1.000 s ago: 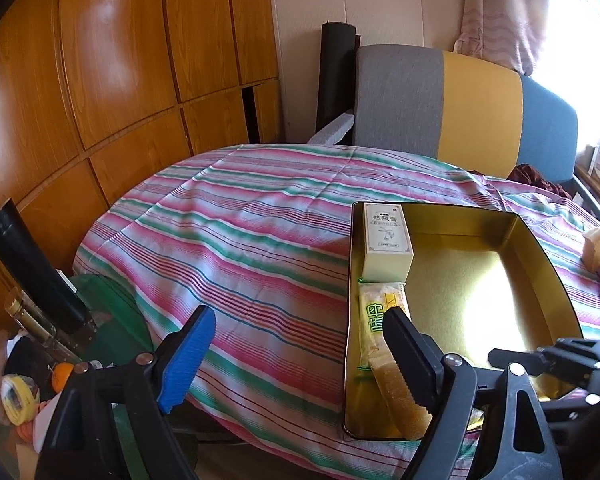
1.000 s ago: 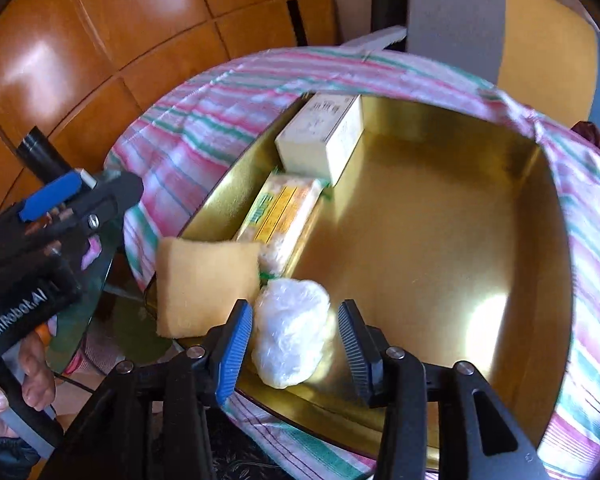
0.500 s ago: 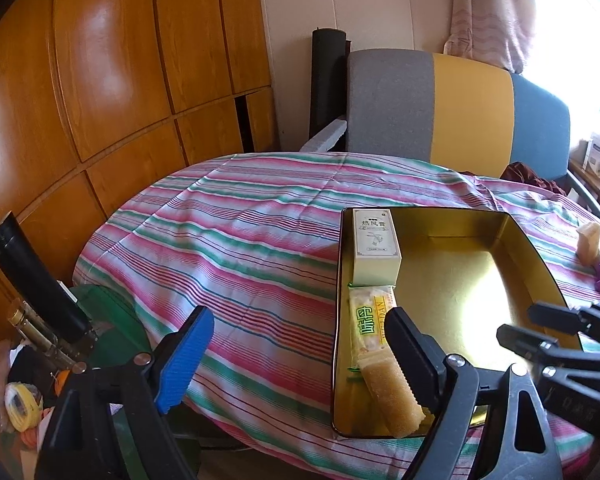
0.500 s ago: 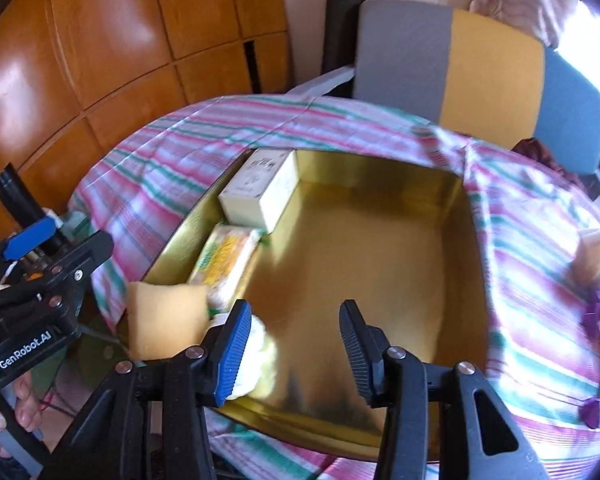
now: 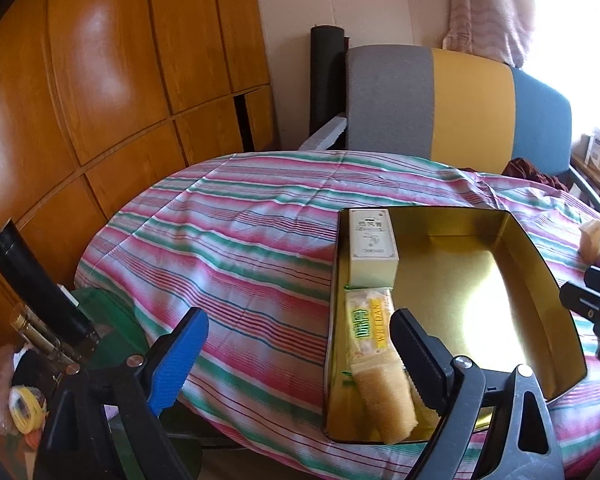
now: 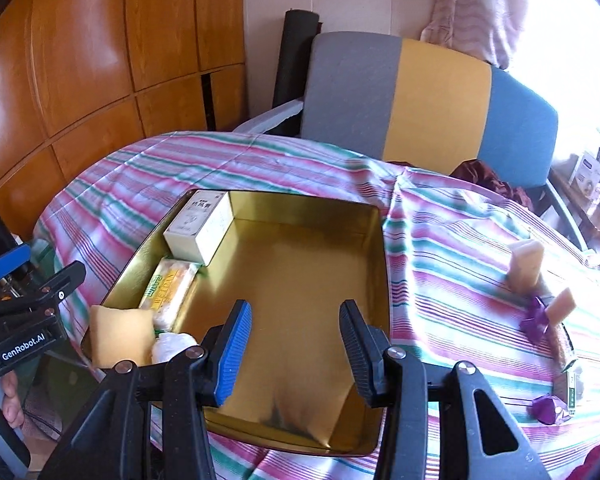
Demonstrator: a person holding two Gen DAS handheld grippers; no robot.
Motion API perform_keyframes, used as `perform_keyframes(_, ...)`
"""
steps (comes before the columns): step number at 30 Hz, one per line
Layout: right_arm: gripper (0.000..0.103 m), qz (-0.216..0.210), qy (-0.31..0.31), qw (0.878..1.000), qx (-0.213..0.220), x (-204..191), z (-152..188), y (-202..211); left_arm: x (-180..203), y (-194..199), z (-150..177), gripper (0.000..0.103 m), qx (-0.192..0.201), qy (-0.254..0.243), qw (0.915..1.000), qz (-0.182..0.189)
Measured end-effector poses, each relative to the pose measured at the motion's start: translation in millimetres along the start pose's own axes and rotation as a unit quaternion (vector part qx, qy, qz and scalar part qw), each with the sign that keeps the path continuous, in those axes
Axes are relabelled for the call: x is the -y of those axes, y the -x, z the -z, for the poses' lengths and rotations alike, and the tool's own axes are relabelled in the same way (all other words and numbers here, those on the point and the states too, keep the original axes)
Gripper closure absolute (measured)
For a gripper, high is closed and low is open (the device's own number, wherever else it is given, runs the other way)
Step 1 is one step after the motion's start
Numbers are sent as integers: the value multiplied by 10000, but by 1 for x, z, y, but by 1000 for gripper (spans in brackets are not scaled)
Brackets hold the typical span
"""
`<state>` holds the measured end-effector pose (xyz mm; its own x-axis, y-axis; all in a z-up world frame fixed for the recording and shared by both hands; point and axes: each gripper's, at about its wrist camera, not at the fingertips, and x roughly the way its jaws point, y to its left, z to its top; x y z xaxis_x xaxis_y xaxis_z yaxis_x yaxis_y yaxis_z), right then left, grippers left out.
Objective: Organize objects
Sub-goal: 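Lower the plastic-wrapped bundle into the tray beside the sponge, open right gripper, then move both tools back toward the remaining items on the cloth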
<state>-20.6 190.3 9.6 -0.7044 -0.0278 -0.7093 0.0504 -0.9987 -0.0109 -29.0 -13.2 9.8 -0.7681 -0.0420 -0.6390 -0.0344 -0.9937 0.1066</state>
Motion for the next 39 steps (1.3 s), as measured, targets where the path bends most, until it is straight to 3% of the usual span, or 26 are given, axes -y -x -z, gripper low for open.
perform_keyframes(15, 56, 188, -254, 9995, 67, 37, 8, 8, 44, 8, -17, 10, 141, -437, 9987, 243)
perform_keyframes(23, 56, 823, -768, 9931, -318, 121, 31, 8, 90, 13, -34, 10, 287, -813, 9935, 745)
perform_keyframes(28, 56, 1479, -1468, 9767, -510, 208, 53, 28, 136, 14, -44, 10, 243, -1094, 9852, 1297)
perform_keyframes(32, 56, 2067, -2172, 9523, -566, 279, 79, 58, 178, 19, -47, 10, 274, -1407, 9760, 1637)
perform_keyframes(36, 56, 2411, -2755, 9284, -638, 332, 105, 85, 228, 28, -48, 10, 295, -1767, 9628, 2023)
perform_keyframes(39, 56, 2536, -2971, 9180, -681, 351, 119, 96, 269, 33, -44, 10, 242, -2092, 9498, 2316)
